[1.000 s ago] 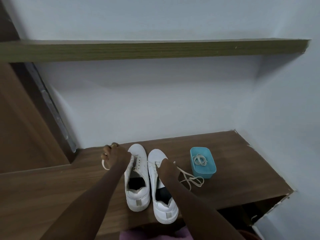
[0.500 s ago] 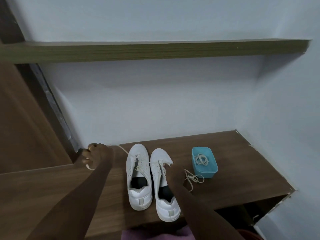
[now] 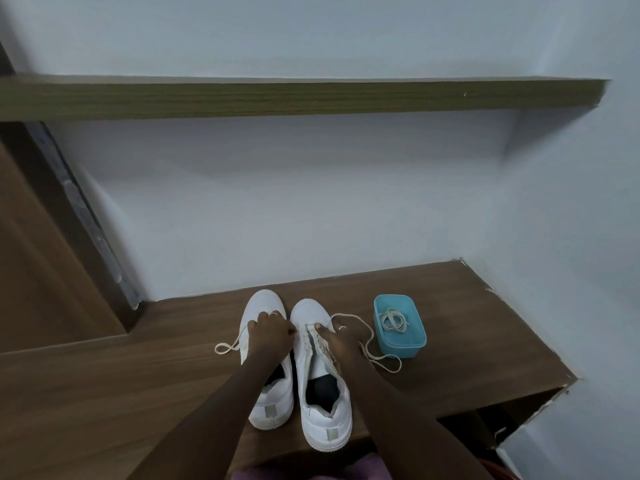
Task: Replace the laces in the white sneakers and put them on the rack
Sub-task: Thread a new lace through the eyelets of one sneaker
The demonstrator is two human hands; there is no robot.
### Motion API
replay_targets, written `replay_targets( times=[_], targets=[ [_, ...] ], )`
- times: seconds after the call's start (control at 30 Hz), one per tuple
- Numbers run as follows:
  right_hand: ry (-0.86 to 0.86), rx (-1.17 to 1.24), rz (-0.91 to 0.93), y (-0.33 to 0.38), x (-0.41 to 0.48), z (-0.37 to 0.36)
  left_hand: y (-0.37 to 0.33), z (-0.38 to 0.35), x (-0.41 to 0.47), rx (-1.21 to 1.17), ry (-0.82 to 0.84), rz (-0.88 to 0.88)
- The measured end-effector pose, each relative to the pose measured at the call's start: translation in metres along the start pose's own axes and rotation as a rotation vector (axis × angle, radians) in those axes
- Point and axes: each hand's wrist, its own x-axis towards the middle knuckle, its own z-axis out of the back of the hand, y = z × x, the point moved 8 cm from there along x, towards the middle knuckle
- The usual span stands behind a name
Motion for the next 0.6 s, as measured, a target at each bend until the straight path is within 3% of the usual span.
replay_targets(
  times=[0.1, 0.17, 0.23, 0.3, 0.47, 0.6],
  targets=[
    [-0.087, 0.363, -0.023, 0.01, 0.006, 0.015, 0.002, -0.008, 0.001, -0.036, -0.017, 0.055],
    [-0.081, 0.415, -0.06, 0.02, 0.008, 0.018, 0.0, -0.009, 0.001, -0.084, -0.04, 0.076],
    [-0.006, 0.341, -0.106, 0.028, 0.009, 0.014, -0.001, -0.009, 0.002, -0.132, -0.034, 0.138],
    [-0.012, 0.428, -0.101, 0.029, 0.018, 0.018, 0.002, -0.012, 0.004, -0.205, 0.0, 0.237],
    [-0.287, 0.371, 0.045, 0.033, 0.023, 0.055, 0.012, -0.021, 0.012, -0.358, 0.077, 0.453],
    [-0.511, 0.105, 0.113, 0.043, 0.017, 0.087, 0.012, -0.024, 0.012, -0.362, 0.072, 0.49]
  ],
)
